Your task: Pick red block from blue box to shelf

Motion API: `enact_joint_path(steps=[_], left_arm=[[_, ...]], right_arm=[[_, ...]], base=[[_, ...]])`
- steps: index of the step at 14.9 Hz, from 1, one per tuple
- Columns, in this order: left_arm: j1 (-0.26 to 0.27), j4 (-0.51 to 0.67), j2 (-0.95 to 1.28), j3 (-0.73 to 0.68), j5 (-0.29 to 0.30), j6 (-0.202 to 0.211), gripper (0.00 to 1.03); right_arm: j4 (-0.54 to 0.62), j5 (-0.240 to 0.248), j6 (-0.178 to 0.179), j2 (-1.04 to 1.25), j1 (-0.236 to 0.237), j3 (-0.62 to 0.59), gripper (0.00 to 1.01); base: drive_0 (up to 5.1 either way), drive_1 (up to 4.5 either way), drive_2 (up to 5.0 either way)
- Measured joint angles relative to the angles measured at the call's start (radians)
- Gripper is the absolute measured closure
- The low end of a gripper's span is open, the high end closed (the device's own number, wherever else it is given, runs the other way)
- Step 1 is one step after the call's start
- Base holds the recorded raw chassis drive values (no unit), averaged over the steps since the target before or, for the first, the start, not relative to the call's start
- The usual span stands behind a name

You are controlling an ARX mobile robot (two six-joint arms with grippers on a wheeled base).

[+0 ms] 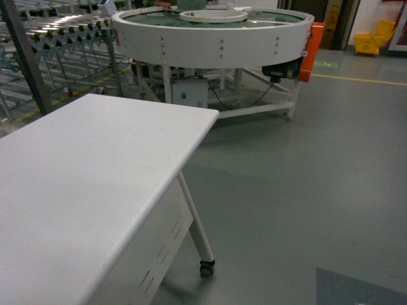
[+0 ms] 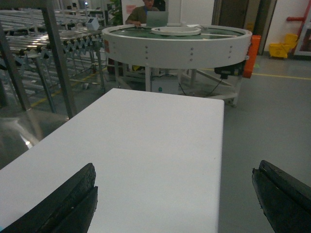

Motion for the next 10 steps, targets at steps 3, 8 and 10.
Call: enact_joint_path(steps=[3,8,10], left_arm=[[0.000,0.006,0.000,0.000,0.000,0.000,0.05],[0.000,-0.001,0.000,0.000,0.000,0.000,0.05],[0.000,0.001,0.000,0.000,0.000,0.000,0.05]], right_arm=[[0.001,0.000,0.000,0.000,0.000,0.000,0.73],[0.002,0.000,0.000,0.001,0.000,0.000,0.73],[0.002,0.000,0.000,0.000,0.000,0.000,0.73]], base=[[-1.7,2.63,-6.0],[-1.7,2.61,-6.1],[-1.7,2.67,-6.0]])
